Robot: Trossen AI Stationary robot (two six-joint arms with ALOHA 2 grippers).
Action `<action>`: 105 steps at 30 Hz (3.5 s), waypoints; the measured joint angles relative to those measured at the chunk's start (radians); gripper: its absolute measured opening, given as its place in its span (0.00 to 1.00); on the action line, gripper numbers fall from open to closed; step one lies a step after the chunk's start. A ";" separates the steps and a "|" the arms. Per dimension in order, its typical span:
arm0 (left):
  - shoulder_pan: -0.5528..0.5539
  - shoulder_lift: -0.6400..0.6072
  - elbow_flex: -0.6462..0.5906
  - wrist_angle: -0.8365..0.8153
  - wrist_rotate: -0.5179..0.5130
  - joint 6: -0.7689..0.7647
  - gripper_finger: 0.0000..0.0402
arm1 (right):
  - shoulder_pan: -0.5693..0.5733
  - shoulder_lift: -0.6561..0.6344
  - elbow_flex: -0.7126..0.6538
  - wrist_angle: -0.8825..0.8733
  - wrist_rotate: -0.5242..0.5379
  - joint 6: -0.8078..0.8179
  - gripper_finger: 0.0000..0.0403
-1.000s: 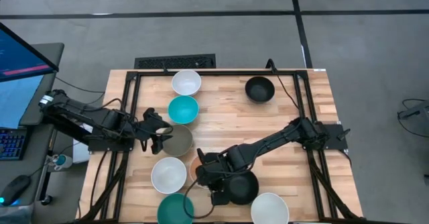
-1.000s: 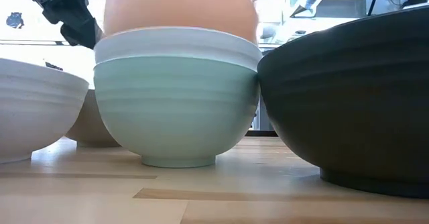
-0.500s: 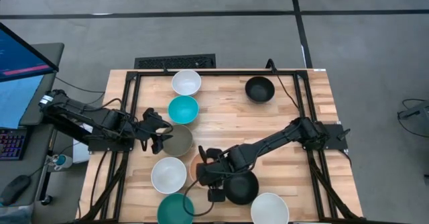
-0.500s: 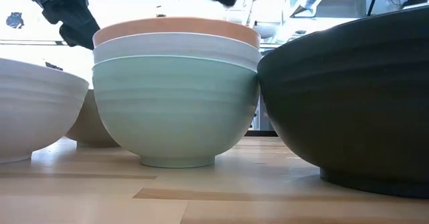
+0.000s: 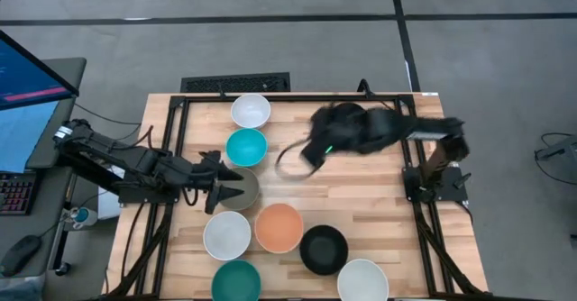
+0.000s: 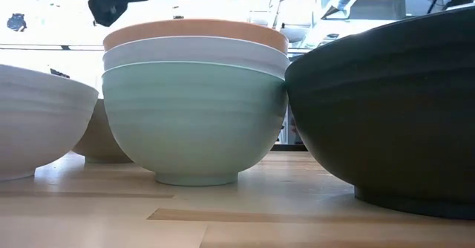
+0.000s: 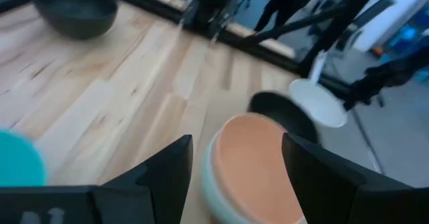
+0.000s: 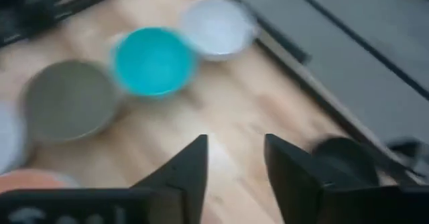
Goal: Nest bowls inside each other
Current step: Stack the black bowl on the orange bowl
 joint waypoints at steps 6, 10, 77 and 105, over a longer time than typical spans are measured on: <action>-0.004 0.000 0.000 -0.018 -0.001 0.002 0.55 | -0.166 -0.155 -0.046 -0.130 -0.007 0.121 0.65; -0.004 0.002 0.000 -0.056 -0.023 0.006 0.55 | -0.305 -0.203 -0.191 -0.154 -0.111 0.121 0.72; 0.099 0.002 0.000 -0.276 -0.035 0.058 0.55 | -0.568 0.204 -0.637 0.349 -0.396 -0.023 0.36; 0.099 0.001 0.000 -0.276 -0.037 0.066 0.55 | -0.132 -0.110 -0.515 0.304 -0.340 -0.227 0.05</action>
